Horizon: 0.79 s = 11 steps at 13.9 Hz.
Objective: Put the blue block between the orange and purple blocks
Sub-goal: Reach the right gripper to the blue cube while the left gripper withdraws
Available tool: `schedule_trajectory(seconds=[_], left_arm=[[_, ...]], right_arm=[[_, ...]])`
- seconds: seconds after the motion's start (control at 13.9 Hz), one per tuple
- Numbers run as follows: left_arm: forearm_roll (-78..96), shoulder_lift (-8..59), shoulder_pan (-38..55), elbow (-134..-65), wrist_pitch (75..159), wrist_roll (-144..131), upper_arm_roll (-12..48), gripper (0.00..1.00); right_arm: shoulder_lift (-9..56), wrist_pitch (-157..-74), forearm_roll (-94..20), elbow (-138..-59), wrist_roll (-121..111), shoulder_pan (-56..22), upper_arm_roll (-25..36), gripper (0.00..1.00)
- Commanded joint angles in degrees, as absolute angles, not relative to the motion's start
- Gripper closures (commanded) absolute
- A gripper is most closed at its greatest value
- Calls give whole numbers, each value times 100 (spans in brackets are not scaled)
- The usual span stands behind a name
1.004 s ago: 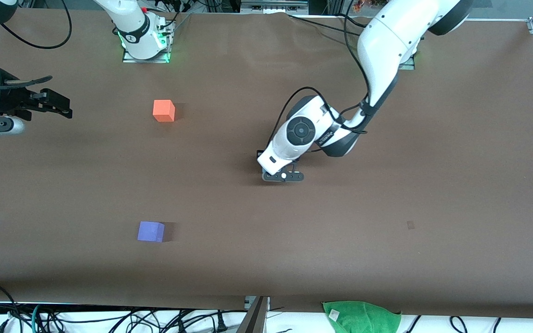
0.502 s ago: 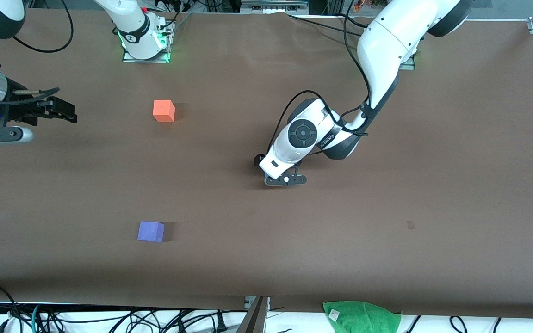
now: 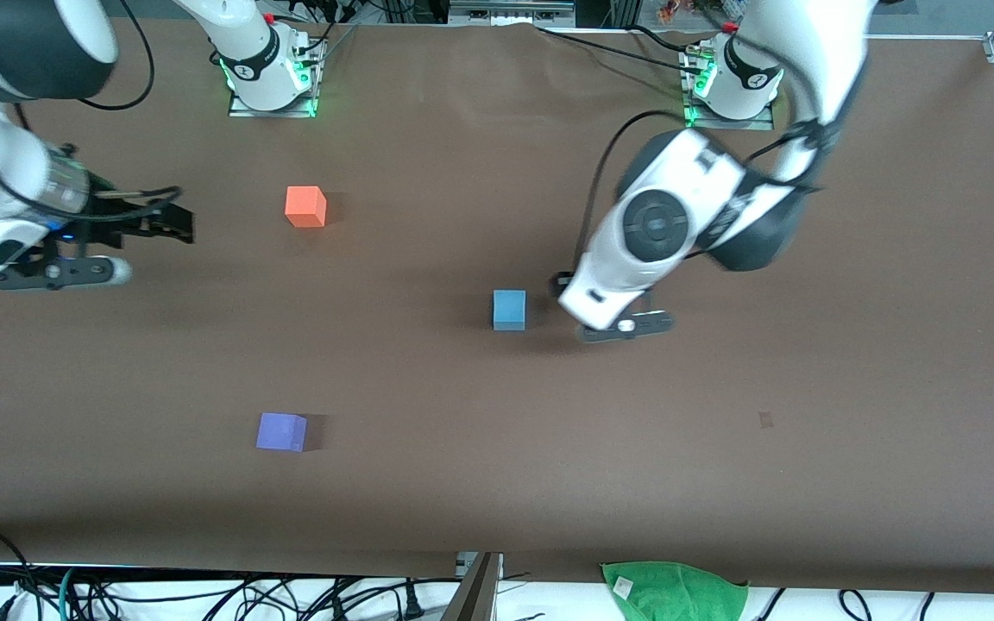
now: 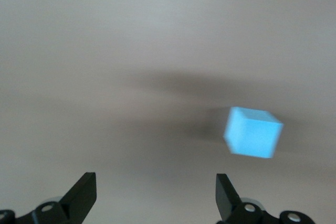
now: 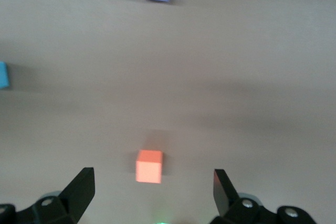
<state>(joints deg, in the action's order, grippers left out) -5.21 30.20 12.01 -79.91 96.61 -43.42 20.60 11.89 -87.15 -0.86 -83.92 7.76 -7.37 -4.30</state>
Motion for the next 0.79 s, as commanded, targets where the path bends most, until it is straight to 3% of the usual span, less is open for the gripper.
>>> schedule_trajectory(seconds=[0.0, 0.14, 0.72], left_arm=[[-878, 2900, 696, -8200, 9003, -4175, 2039, 0], [-888, 3057, 336, -8270, 8439, -4087, 2039, 0], [-1214, 2849, -483, -8139, 8472, -778, 1838, 0]], right_arm=[[1467, -8981, -263, -8279, 1456, -1281, -422, 0], [1713, -9332, -264, -8279, 1896, -1729, -422, 0], [3092, -11502, -211, -8253, 3962, -3330, -422, 0]])
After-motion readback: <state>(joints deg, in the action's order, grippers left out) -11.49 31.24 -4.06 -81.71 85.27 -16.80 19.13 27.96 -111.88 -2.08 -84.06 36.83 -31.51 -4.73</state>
